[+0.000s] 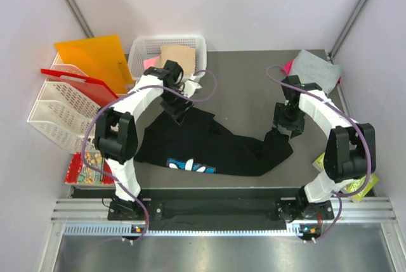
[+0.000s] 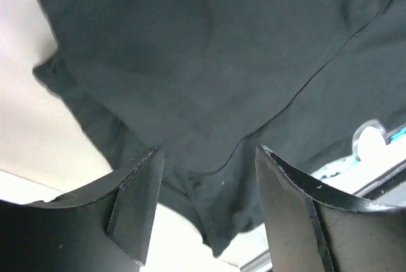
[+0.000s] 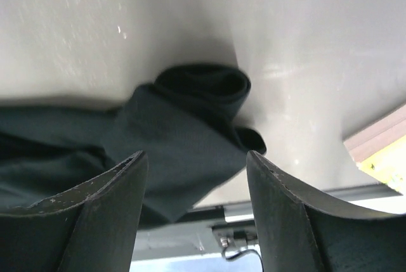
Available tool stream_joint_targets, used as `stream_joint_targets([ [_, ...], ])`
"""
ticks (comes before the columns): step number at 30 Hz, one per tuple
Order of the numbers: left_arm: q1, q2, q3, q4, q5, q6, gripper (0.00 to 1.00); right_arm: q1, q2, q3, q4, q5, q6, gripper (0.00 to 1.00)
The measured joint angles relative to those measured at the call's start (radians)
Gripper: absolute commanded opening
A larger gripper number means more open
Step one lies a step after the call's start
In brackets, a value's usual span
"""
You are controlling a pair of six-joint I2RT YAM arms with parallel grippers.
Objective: Fold and stack the t-shirts
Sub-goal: Flatten out the tshirt
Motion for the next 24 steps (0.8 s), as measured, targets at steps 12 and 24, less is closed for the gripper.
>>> stream_joint_targets([
  [12, 0.183, -0.013, -0.106, 0.056, -0.058, 0.01, 0.7, -0.024, 0.084, 0.02, 0.092, 0.025, -0.008, 0.62],
  [24, 0.195, -0.032, -0.248, 0.107, -0.083, 0.005, 0.66, -0.024, 0.099, 0.02, 0.12, 0.017, -0.019, 0.55],
])
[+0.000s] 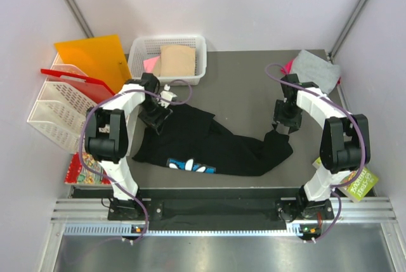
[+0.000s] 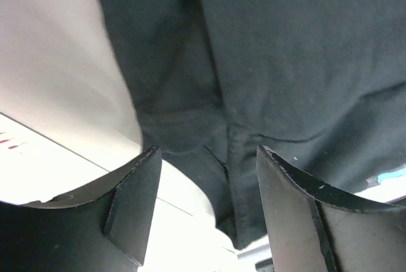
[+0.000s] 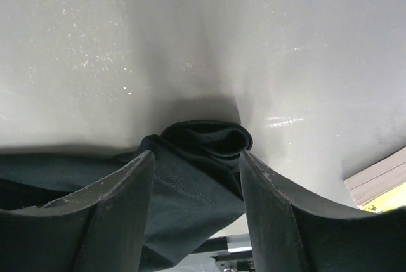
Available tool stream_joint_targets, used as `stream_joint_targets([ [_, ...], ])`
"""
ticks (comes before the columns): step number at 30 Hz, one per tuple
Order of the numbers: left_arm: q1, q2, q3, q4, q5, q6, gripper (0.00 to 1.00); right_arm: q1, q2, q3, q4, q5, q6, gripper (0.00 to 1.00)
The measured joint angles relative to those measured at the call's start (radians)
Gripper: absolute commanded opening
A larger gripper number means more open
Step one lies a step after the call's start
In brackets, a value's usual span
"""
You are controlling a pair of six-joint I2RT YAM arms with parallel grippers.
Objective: Fold and stack the t-shirts
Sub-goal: Flatten out the tshirt
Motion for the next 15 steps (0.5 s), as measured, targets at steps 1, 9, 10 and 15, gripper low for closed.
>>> stream_joint_targets([
  [1, 0.0, 0.0, 0.0, 0.011, -0.002, 0.0, 0.65, 0.0, 0.0, 0.0, 0.001, 0.0, 0.0, 0.54],
  [9, 0.009, 0.09, 0.054, 0.06, -0.023, 0.0, 0.58, 0.0, 0.0, -0.003, 0.013, -0.014, -0.003, 0.51],
  [10, 0.011, 0.1, 0.055, 0.065, -0.023, 0.0, 0.57, 0.0, 0.0, -0.006, 0.015, -0.014, -0.005, 0.5],
  [15, 0.015, 0.113, 0.055, 0.066, -0.023, 0.0, 0.28, 0.0, -0.001, -0.029, 0.019, -0.016, -0.008, 0.31],
])
